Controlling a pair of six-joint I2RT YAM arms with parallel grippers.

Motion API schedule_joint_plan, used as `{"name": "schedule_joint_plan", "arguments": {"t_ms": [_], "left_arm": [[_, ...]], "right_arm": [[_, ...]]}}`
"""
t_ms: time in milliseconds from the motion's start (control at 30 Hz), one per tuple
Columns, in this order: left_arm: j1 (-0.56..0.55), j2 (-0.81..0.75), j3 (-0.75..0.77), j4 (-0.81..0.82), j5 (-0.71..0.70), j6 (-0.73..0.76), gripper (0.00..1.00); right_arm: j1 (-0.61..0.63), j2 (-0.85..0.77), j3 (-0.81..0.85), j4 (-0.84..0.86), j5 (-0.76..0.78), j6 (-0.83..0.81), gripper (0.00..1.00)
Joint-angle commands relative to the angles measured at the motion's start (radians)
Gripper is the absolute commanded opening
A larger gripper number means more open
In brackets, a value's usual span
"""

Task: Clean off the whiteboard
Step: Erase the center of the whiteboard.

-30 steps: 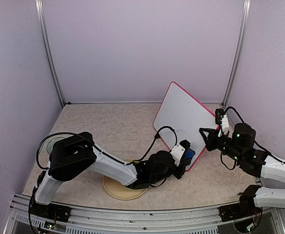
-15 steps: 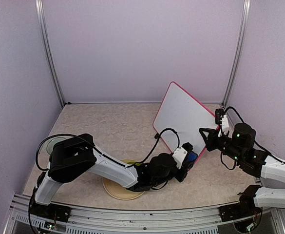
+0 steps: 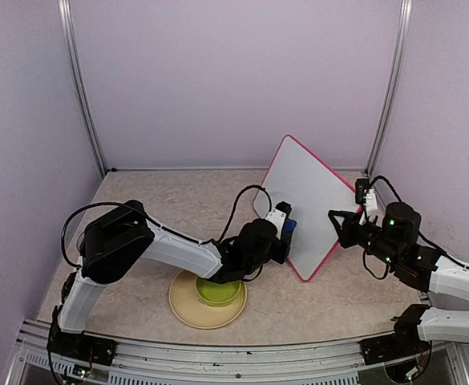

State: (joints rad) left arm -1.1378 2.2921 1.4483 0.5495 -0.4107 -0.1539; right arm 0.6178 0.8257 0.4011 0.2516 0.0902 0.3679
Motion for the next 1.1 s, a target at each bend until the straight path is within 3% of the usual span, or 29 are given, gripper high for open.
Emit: {"name": "schedule_joint_plan", "arguments": {"t_ms": [0, 1067], "left_arm": [[0.016, 0.025, 0.026, -0.049, -0.039, -0.012, 0.01], [-0.090, 0.038, -0.062, 0.077, 0.021, 0.051, 0.00]], "right_arm": [[0.020, -0.014, 0.018, 0.063, -0.117, 0.054, 0.00], [0.015, -0.086, 0.090, -0.026, -0.107, 0.041, 0.00]]}}
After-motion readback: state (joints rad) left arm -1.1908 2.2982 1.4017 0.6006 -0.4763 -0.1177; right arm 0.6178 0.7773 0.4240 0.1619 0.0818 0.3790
